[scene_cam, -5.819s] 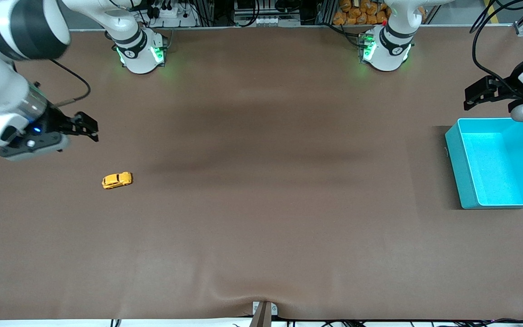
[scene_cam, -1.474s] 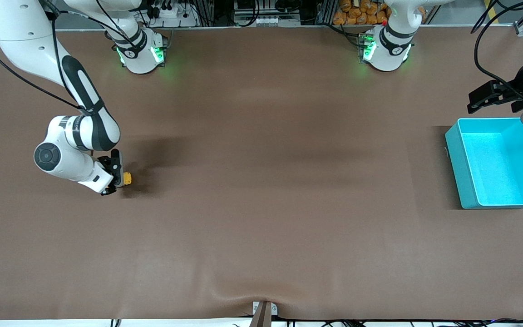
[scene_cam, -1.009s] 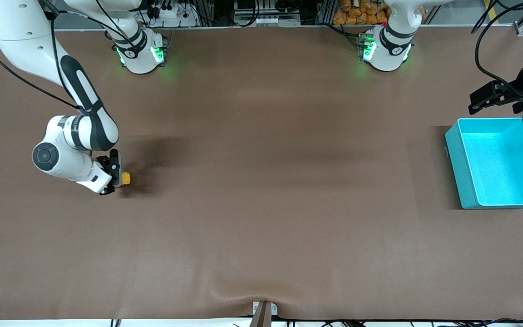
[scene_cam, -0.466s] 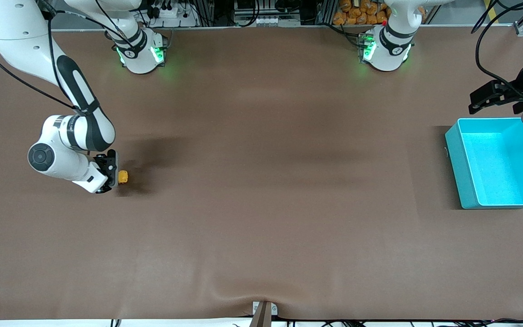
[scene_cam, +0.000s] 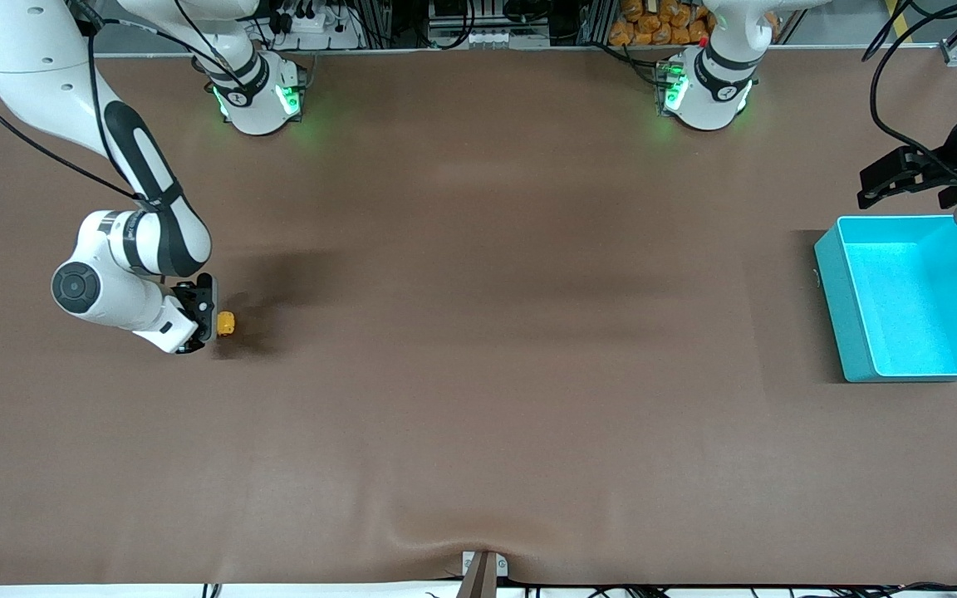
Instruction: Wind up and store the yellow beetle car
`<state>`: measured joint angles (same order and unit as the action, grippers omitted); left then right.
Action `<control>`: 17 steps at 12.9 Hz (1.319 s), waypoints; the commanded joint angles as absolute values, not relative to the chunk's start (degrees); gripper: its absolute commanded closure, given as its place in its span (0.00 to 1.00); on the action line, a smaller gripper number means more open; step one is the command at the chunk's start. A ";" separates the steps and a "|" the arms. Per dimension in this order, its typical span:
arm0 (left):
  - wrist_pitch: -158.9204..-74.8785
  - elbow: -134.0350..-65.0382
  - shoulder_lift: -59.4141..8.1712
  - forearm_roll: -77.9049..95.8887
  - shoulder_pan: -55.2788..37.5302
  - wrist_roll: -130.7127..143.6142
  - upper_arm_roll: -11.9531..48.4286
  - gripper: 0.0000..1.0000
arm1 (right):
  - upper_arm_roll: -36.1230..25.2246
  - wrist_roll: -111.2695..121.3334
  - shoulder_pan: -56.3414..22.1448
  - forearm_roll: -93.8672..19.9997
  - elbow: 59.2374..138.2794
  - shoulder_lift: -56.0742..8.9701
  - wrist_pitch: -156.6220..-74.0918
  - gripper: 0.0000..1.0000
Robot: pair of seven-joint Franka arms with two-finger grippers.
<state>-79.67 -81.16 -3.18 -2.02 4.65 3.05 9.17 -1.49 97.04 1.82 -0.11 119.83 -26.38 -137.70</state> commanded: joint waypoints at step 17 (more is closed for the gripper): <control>-79.98 -81.12 -2.81 -2.55 4.92 2.11 9.40 0.00 | -1.23 96.50 5.27 -1.94 121.91 -26.54 -139.04 0.80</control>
<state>-79.67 -81.16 -3.18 -2.02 4.64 3.05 9.18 -1.63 95.58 3.41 -1.68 120.35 -26.17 -138.50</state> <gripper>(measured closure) 0.000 0.551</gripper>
